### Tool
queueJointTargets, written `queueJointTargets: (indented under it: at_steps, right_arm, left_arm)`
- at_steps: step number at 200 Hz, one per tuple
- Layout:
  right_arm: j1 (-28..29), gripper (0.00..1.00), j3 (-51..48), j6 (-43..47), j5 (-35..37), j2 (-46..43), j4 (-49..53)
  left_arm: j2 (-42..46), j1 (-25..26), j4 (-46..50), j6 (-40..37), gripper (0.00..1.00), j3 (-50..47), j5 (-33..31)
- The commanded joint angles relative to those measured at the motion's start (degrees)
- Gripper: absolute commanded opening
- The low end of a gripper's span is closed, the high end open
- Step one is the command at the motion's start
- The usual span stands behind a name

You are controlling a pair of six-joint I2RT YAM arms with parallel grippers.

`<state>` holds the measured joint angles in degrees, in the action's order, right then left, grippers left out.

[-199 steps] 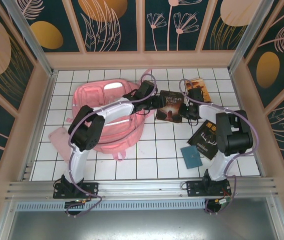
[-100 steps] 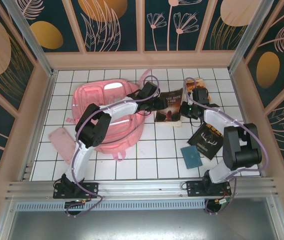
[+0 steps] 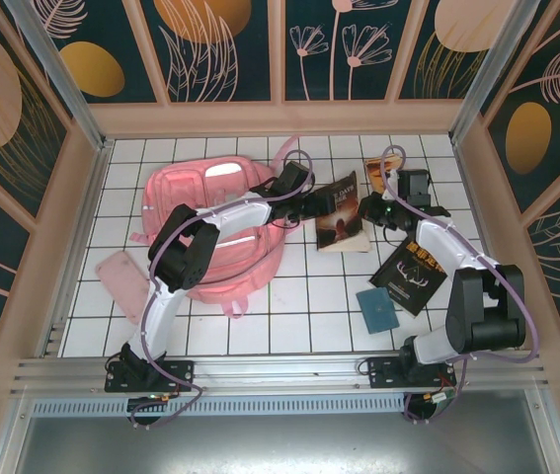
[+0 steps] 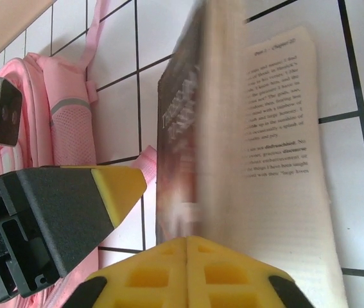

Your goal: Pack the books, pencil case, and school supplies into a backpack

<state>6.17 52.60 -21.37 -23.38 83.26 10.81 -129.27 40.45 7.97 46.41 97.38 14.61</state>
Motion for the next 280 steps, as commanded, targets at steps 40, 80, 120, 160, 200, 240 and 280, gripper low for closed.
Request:
queueJointTargets:
  at_steps: [40,80,120,160,200,240,280]
  right_arm:
    - [0.4,0.78,8.7,2.2,13.8,10.7,3.8]
    - [0.3,0.57,13.1,3.6,13.3,19.5,4.5]
    - [0.4,0.41,12.3,4.4,11.1,22.3,4.7]
    - [0.3,0.4,11.4,5.0,9.7,23.8,4.4]
    - [0.3,0.38,10.4,5.1,5.5,23.9,3.7]
    - [0.3,0.36,8.2,4.8,-1.0,23.3,2.0]
    - [0.4,0.36,7.8,4.3,-3.5,23.0,1.1]
  left_arm:
    - [0.0,-0.3,0.2,0.4,0.67,-0.3,-0.4]
    - [1.1,-0.3,-0.1,2.6,0.6,-2.8,-0.3]
    - [2.2,0.7,2.8,2.7,0.57,-5.1,-1.1]
    - [2.1,0.9,1.7,3.1,0.54,-7.8,0.4]
    - [0.5,0.9,-1.2,3.4,0.44,-6.5,5.3]
    - [-1.7,0.9,-0.5,3.2,0.44,-4.1,6.7]
    - [0.2,0.4,-9.0,4.3,0.47,-5.3,17.9]
